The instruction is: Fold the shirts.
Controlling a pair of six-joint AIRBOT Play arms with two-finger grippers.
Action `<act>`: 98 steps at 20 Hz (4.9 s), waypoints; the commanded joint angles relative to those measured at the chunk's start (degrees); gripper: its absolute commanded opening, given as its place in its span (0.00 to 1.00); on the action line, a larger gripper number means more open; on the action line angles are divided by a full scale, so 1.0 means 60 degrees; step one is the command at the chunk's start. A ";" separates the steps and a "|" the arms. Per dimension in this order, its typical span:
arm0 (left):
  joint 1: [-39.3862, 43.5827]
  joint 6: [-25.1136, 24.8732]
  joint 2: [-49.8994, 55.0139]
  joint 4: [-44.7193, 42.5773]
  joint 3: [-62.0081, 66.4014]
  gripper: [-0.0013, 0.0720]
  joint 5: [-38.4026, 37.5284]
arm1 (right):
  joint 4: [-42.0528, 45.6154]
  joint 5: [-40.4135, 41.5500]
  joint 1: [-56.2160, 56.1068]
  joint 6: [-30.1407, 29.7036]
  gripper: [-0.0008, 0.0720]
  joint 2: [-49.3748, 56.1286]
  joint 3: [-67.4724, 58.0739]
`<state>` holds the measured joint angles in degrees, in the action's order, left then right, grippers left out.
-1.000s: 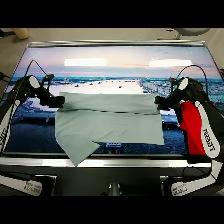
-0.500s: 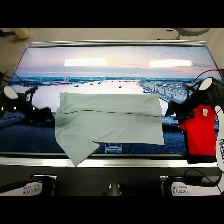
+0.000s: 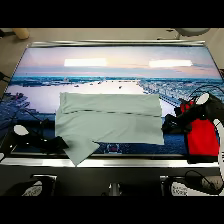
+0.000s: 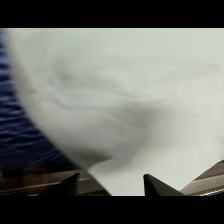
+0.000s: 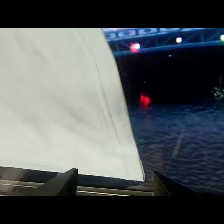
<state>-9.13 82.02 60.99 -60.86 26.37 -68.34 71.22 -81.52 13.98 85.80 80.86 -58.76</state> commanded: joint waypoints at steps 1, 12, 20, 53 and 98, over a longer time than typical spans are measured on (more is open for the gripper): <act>0.0350 0.0550 -0.0095 0.0127 -0.0477 0.60 0.1260 | -0.0022 0.0004 0.0007 -0.0029 0.73 -0.0044 0.0510; 0.0342 0.0393 -0.0455 0.0117 -0.0375 0.06 0.1475 | -0.1147 0.1552 0.0007 -0.0302 0.65 -0.0033 0.2488; 0.0335 -0.0004 -0.0787 -0.0175 0.2830 0.05 0.1078 | -0.1774 0.1228 0.0004 -0.0423 0.04 -0.0335 0.0415; 0.2863 0.0495 0.5912 0.1078 0.9748 0.06 0.1734 | -0.4594 0.1734 -0.0780 -0.0525 0.04 0.3789 -0.4819; 0.1005 -0.0386 0.0586 0.1639 0.8561 0.05 0.2707 | -0.3206 0.1931 -0.3581 0.0776 0.92 0.4073 -0.3519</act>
<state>-3.90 79.68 64.62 -50.83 78.50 -51.96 55.00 -73.17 -5.72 91.11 102.61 -81.43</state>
